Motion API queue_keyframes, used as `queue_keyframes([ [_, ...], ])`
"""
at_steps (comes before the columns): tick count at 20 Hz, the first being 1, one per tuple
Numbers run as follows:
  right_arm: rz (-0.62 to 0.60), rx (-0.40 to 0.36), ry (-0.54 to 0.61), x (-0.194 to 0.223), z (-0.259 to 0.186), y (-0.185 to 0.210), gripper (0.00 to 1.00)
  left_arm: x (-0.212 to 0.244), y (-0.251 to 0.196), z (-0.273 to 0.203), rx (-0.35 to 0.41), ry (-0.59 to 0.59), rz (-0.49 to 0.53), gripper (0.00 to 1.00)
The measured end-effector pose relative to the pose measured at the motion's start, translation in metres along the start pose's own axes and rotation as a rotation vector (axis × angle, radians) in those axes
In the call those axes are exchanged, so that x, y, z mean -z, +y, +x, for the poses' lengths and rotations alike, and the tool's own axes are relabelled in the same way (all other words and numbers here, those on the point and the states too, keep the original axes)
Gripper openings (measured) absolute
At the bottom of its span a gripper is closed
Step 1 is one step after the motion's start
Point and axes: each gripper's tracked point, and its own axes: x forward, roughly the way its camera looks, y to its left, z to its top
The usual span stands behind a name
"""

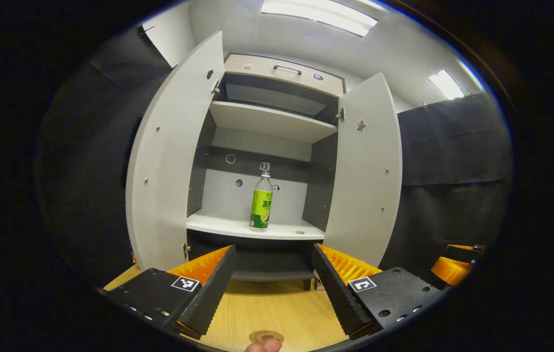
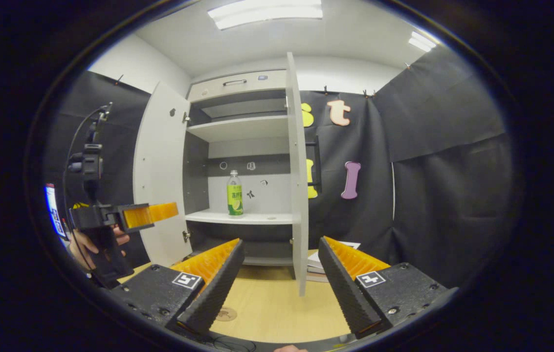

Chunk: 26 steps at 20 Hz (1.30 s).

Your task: Grasp the bottle in the cabinet with the left hand and place it on the coaster, then close the right door with the right hand and the left door with the left hand.

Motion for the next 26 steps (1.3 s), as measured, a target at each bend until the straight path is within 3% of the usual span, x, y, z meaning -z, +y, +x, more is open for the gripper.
queue_keyframes([
  [1, 0.002, 0.004, 0.006, 0.002, 0.001, -0.002, 1.00, -0.005, 0.001, 0.017, 0.009, -0.002, 0.009, 1.00],
  [2, 0.007, 0.012, 0.021, 0.004, 0.004, -0.005, 1.00, -0.008, 0.002, 0.034, 0.014, -0.003, 0.021, 0.95],
  [6, 0.022, 0.020, 0.067, 0.016, 0.010, -0.009, 1.00, -0.019, 0.004, 0.102, 0.044, 0.019, 0.025, 0.95],
  [11, 0.014, 0.034, 0.086, 0.020, 0.020, -0.015, 1.00, -0.025, 0.019, 0.183, 0.008, -0.005, 0.079, 0.95],
  [18, 0.029, 0.114, 0.088, 0.015, 0.024, -0.036, 1.00, -0.007, 0.041, 0.275, -0.045, 0.000, 0.095, 0.95],
  [20, 0.021, 0.143, 0.080, 0.015, 0.022, -0.042, 1.00, 0.002, 0.048, 0.297, -0.068, 0.014, 0.092, 0.95],
  [21, 0.010, 0.160, 0.083, 0.015, 0.022, -0.046, 0.98, 0.005, 0.050, 0.307, -0.079, 0.022, 0.092, 0.89],
  [22, -0.001, 0.175, 0.095, 0.020, 0.021, -0.049, 1.00, 0.007, 0.053, 0.316, -0.089, 0.022, 0.098, 0.95],
  [26, 0.025, 0.207, 0.114, 0.026, 0.021, -0.053, 1.00, 0.017, 0.066, 0.338, -0.129, 0.036, 0.098, 0.95],
])
